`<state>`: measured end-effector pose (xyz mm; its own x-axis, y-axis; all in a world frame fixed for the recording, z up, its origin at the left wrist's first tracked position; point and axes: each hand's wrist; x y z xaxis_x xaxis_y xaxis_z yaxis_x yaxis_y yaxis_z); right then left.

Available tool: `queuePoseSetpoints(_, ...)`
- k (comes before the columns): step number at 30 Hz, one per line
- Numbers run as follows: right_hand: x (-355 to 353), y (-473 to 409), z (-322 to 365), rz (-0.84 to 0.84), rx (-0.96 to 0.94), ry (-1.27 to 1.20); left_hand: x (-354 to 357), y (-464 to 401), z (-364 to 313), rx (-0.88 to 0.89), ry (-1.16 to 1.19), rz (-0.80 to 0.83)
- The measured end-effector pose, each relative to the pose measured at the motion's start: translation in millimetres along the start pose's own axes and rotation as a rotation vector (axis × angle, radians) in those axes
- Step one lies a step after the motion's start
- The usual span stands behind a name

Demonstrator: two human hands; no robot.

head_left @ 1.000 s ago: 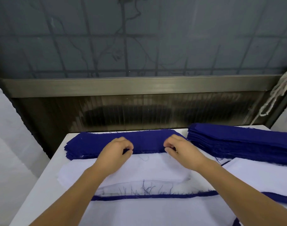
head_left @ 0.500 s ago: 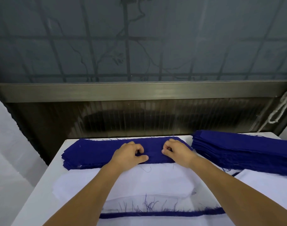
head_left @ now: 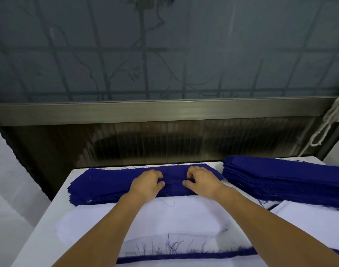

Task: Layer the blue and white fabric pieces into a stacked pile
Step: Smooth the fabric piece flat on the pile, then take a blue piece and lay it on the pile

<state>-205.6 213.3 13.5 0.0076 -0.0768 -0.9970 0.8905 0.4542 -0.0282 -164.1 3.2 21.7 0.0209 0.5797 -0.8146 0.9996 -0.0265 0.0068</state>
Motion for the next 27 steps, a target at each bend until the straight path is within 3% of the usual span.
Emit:
queuePoseSetpoints(5, -2.9, 8.2, -8.9, 0.004, 0.037, -0.091, -23.3, 14.2, 28.9, -0.036, -0.017, -0.052)
queuePoseSetpoints(14, -0.4, 20.9, -2.6, -0.123, 0.138, -0.011, -66.5, 51.9, 77.6, -0.139, -0.193, -0.216)
queuePoseSetpoints(21, -21.5, 86.7, -2.4, -0.221, 0.038, 0.014, -73.7, 104.3, 64.9, 0.066, -0.265, -0.288)
queuePoseSetpoints(24, -31.3, 140.3, -3.7, -0.137, -0.006, -0.081, -78.1, 144.1, 60.5, 0.110, -0.203, -0.149)
queuePoseSetpoints(27, -43.1, 191.5, -4.4, 0.020, -0.005, -0.220, -84.1, 179.6, 53.7, 0.090, -0.116, 0.102)
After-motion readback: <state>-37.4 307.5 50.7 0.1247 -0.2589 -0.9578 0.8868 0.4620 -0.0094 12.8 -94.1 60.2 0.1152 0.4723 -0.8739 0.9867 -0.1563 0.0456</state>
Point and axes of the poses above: each hand's wrist, its own y-axis away from the middle knuckle, its own x-axis out of the palm, z = x × y, and after that the axes turned 12 degrees about y, right-handed
